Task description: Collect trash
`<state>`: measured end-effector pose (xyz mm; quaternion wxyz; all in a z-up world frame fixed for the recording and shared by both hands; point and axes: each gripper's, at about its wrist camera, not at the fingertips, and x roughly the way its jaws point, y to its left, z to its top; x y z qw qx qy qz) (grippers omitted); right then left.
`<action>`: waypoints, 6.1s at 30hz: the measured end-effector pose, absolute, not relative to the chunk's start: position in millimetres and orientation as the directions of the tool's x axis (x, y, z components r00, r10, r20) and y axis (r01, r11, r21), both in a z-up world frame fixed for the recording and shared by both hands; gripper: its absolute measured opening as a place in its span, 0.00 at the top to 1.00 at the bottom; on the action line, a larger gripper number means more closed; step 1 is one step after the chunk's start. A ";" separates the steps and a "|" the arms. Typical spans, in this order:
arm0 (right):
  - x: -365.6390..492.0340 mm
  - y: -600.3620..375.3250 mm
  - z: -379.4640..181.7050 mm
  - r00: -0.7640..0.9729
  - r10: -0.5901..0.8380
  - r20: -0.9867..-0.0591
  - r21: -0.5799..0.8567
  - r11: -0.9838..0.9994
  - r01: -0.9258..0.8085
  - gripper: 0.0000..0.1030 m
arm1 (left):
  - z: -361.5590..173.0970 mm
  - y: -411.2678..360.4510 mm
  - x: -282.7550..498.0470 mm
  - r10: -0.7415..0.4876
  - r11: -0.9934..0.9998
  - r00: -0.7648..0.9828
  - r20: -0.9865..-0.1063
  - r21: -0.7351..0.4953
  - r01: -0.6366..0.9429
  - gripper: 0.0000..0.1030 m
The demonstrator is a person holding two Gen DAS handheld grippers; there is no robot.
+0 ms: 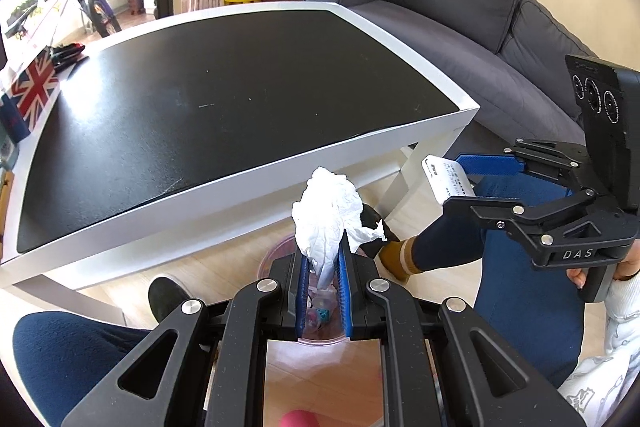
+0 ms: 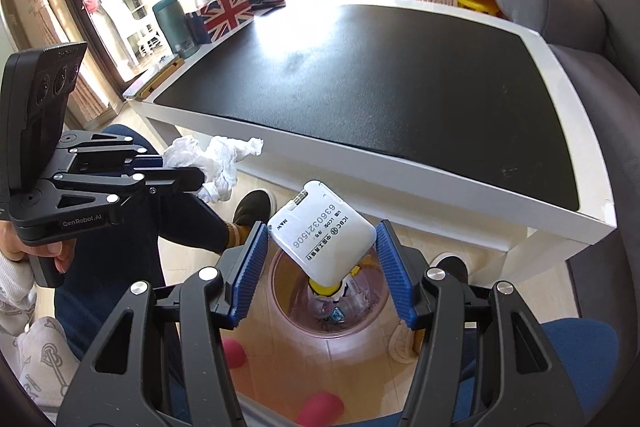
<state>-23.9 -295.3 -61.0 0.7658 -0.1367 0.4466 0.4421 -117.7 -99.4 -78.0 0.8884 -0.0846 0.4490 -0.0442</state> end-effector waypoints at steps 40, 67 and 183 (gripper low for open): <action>0.9 -318.1 -67.6 0.272 0.539 -0.797 0.218 0.677 -0.703 0.06 | -102.1 -111.3 -100.8 -0.153 0.981 0.562 -0.813 -0.193 -0.012 0.07; 38.2 -294.8 -3.2 0.351 0.549 -0.759 0.165 0.683 -0.712 0.05 | -31.1 -64.5 -82.3 -0.065 0.983 0.672 -0.738 -0.165 -0.086 0.07; 135.5 -227.5 18.0 0.334 0.543 -0.771 0.139 0.655 -0.743 0.05 | -4.7 0.1 3.1 0.073 0.978 0.657 -0.750 -0.075 -0.195 0.06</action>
